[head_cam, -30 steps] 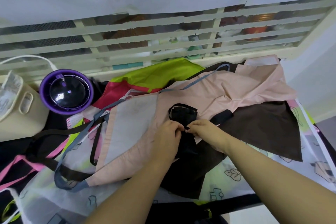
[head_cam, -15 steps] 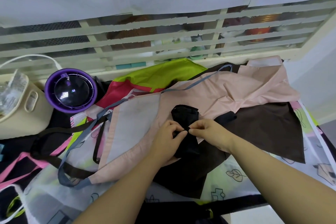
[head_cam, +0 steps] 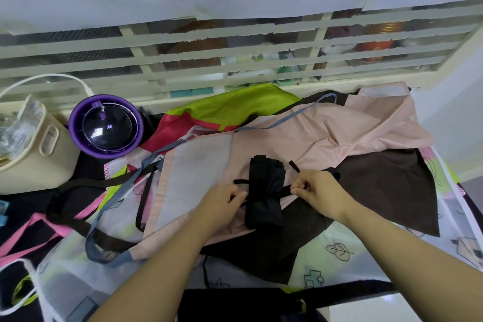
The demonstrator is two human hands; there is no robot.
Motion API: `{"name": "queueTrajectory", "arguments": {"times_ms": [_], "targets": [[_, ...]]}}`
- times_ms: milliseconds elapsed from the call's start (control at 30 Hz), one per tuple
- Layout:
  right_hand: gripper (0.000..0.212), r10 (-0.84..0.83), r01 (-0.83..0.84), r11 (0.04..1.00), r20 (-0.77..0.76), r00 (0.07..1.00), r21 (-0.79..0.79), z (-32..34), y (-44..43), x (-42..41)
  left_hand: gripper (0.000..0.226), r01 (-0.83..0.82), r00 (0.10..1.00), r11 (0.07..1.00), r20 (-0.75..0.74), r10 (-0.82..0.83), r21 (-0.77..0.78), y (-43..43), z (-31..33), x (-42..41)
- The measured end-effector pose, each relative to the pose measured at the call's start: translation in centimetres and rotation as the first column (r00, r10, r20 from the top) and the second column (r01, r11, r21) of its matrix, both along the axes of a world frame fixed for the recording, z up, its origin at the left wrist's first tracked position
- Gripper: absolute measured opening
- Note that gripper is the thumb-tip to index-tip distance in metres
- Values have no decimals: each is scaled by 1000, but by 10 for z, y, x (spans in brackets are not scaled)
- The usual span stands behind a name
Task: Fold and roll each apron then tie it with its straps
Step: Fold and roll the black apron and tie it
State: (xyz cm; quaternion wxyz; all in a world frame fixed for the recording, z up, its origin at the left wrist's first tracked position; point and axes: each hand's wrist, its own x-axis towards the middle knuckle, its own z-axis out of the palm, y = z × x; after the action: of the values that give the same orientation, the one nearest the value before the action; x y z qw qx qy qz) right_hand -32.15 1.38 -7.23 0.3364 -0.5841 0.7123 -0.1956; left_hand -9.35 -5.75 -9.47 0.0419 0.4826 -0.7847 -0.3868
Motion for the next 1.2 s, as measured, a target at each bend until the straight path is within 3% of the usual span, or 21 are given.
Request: {"name": "queueTrajectory", "arguments": {"times_ms": [200, 333, 500, 600, 733, 800, 867, 1000, 1100, 1200], "targets": [[13, 39, -39, 999, -57, 998, 10, -9, 0, -6, 44, 152, 984, 983, 109, -141, -104, -1, 1, -1], [7, 31, -32, 999, -49, 998, -18, -6, 2, -9, 43, 85, 988, 996, 129, -82, -17, -5, 5, 0], [49, -209, 201, 977, -149, 967, -66, -4, 7, -37, 39, -142, 983, 975, 142, 118, 171, -5, 14, -14], [60, -214, 232, 971, -236, 948, 50, -18, 11, -38, 62, -207, 976, 967, 101, 194, 150, 3, 9, -38], [34, -331, 335, 942, -188, 925, -11, -21, 11, -36, 76, -258, 965, 940, 17, 261, 222, 10, 2, -59], [19, -314, 325, 946, -248, 917, 5, -14, 12, -41, 64, -273, 951, 905, -47, 304, 327, 12, 7, -61], [21, -264, 281, 959, -272, 926, 28, -2, 13, -50, 52, -245, 936, 870, -128, 327, 429, 10, 13, -58], [13, -341, 323, 937, -163, 926, -130, 40, 6, -66, 40, -106, 870, 798, -334, 364, 593, -1, 43, -41], [11, -470, 447, 855, -30, 882, -264, 85, -11, -68, 28, -3, 740, 751, -504, 446, 660, -14, 88, -32], [16, -519, 592, 767, 306, 799, -246, 135, -35, -56, 26, 140, 764, 837, -595, 249, 530, -27, 141, -26]]}}
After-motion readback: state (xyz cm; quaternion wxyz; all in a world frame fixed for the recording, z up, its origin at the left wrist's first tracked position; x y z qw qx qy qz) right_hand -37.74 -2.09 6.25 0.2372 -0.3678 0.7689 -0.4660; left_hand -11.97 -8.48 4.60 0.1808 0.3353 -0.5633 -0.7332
